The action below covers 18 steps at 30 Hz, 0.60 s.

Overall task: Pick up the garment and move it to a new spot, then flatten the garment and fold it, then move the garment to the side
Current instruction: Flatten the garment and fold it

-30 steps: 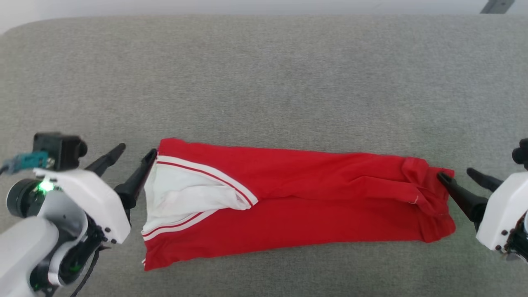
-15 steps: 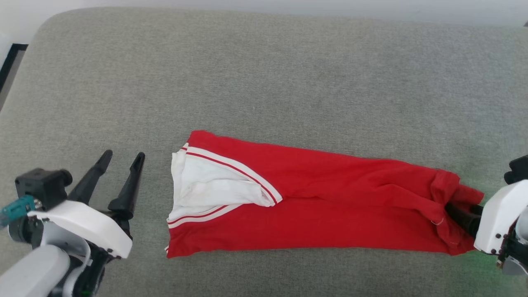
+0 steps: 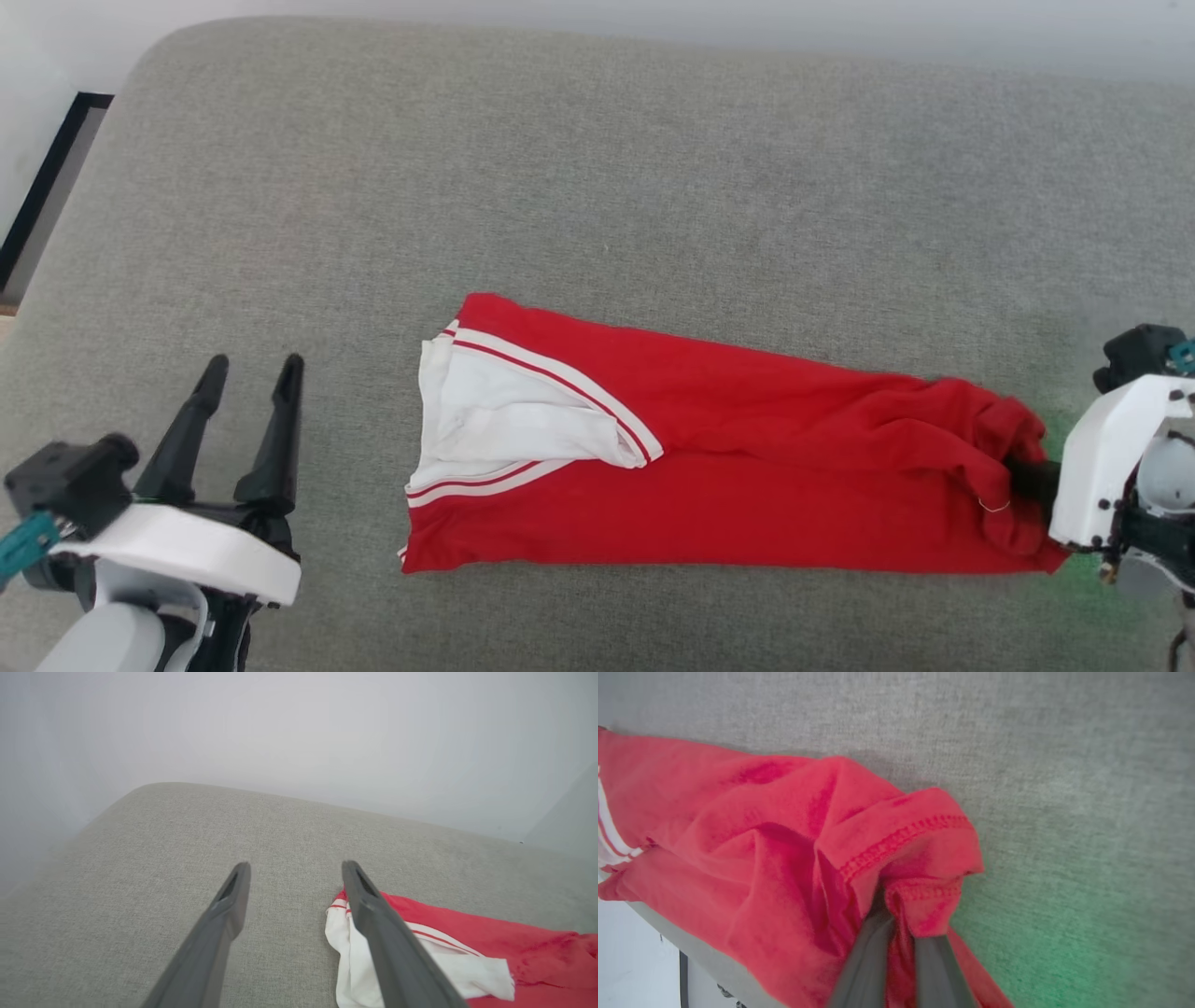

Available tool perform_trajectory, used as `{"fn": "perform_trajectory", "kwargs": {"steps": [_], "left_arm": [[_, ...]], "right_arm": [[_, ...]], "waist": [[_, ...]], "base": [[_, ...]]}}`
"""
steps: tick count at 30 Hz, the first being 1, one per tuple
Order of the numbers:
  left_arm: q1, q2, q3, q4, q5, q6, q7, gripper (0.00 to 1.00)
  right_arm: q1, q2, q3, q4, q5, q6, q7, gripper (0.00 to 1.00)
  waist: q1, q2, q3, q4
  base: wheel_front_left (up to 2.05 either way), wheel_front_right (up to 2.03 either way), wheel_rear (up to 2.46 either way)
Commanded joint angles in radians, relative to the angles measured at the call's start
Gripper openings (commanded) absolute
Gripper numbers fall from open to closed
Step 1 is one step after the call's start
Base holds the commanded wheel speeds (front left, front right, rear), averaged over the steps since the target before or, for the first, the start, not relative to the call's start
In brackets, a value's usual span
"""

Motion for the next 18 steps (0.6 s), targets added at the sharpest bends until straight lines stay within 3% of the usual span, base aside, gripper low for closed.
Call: {"fn": "perform_trajectory", "kwargs": {"steps": [1,9,18], "left_arm": [[0.02,-0.015,0.027,-0.002,0.014,-0.011,-0.006,1.0],[0.127,-0.151,0.189,-0.006,0.148,-0.102,-0.006,1.0],[0.175,-0.27,0.313,0.026,0.258,-0.211,-0.006,1.0]], "right_arm": [[-0.016,-0.012,0.001,-0.008,0.008,0.005,0.0,0.0],[-0.007,-0.096,-0.091,-0.018,0.02,0.002,-0.001,0.0],[-0.021,-0.195,-0.198,0.058,-0.037,0.002,-0.024,0.0]], "waist": [[0.0,-0.0001,-0.004,-0.001],[0.0,-0.0001,-0.025,-0.017],[0.0,-0.0001,-0.039,-0.037]], "base": [[0.0,0.0,0.0],[0.0,0.0,0.0],[0.0,0.0,0.0]]}}
